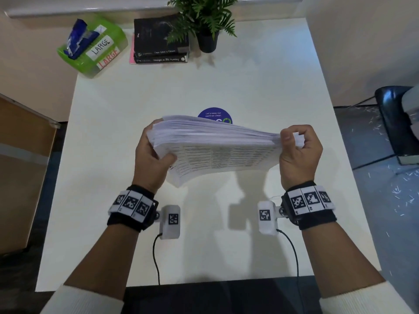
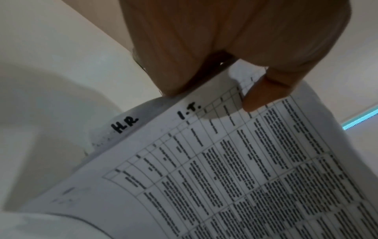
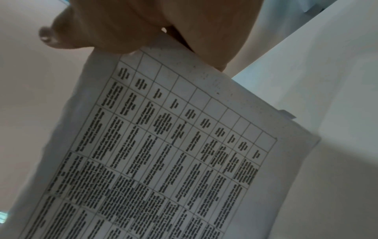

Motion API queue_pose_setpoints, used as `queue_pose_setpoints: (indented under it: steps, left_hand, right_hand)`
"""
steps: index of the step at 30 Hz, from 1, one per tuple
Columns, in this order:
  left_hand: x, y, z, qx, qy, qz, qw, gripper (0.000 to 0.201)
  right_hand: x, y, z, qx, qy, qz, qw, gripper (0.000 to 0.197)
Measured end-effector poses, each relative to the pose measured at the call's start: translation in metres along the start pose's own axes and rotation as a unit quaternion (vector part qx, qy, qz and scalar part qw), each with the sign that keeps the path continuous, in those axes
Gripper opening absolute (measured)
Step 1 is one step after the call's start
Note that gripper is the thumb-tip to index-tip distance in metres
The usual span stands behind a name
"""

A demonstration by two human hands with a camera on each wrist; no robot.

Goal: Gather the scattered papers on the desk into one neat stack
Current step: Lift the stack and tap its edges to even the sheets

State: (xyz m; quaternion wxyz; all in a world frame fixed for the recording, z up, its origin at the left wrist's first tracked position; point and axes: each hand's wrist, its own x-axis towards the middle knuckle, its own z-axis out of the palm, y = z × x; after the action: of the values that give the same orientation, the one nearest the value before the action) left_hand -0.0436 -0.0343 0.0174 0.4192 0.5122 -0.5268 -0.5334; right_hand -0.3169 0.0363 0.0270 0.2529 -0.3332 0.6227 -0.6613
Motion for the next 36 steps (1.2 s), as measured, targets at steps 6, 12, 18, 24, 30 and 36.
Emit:
queue_pose_setpoints:
  steps: [6,12,18,24,30,36]
  left_hand:
    - [0.013,-0.002,0.010,0.022,0.007,0.000,1.000,0.047]
    - [-0.002,-0.011,0.014,0.048,0.042,-0.024,0.998,0.017]
    - [-0.007,0.009,0.036,0.002,0.134,0.016,0.991,0.027]
    - [-0.021,0.007,0.024,0.034,0.088,0.091,0.991,0.043]
    - [-0.022,-0.005,0.037,0.043,0.062,0.044,0.996,0.043]
    - [-0.029,0.023,0.018,-0.011,0.050,0.132,0.990,0.046]
  right_hand:
    - [-0.001,0.014,-0.016,0.005,-0.099,0.045,0.994,0.075]
    - [-0.015,0.040,-0.026,-0.086,-0.135,0.082,0.984,0.043]
    - [-0.013,0.017,-0.012,-0.021,-0.078,0.052,0.995,0.037]
    - [-0.018,0.016,-0.036,-0.005,-0.084,0.036,0.996,0.035]
    - [-0.028,0.027,-0.031,-0.010,-0.063,0.085,0.994,0.040]
    - [-0.022,0.006,-0.040,0.045,-0.091,-0.009,0.995,0.030]
